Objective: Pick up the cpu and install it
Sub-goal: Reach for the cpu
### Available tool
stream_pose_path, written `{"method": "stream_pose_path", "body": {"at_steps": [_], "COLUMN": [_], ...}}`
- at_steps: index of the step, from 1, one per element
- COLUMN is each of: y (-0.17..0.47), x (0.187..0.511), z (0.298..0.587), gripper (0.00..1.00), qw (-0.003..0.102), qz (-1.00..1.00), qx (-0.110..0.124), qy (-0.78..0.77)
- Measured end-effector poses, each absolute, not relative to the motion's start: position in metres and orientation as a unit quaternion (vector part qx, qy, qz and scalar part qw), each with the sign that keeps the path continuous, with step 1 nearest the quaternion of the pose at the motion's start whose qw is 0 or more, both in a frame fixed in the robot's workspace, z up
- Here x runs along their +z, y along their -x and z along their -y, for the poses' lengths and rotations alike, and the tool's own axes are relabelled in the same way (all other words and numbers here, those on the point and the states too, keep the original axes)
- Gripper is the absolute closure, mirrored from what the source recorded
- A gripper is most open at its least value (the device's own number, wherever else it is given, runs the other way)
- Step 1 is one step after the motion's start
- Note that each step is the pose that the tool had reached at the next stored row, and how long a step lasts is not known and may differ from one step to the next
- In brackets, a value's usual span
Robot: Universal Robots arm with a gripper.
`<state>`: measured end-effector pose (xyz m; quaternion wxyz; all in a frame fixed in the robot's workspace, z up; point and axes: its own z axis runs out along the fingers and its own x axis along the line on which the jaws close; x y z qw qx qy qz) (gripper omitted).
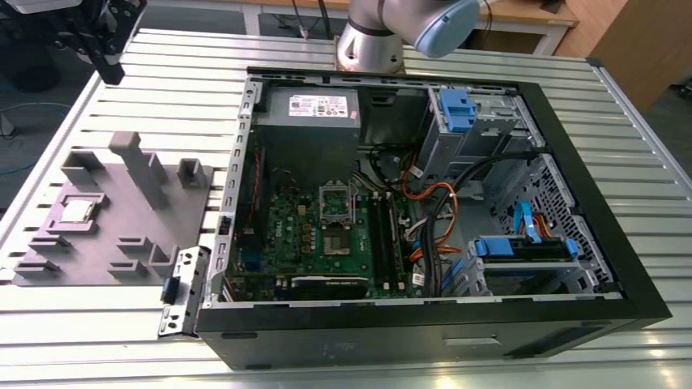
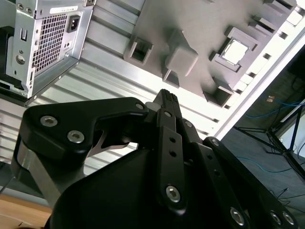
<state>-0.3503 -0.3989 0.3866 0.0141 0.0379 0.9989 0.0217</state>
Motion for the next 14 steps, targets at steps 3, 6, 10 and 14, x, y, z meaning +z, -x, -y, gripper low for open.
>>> {"method": "stream_pose_path", "body": {"at_steps": [3, 6, 10, 14], "y": [0.355, 0.360, 0.367, 0.375], "x": [0.386, 0.386, 0.385, 0.385], "z": [0.399, 0.399, 0.399, 0.399], "gripper": [0.89, 0.89, 0.89, 0.89], "qw": [0.014, 0.014, 0.014, 0.014], "qz": [-0.999, -0.999, -0.999, -0.999], "qx": [0.022, 0.022, 0.022, 0.022], "qy": [-0.038, -0.038, -0.038, -0.038]}}
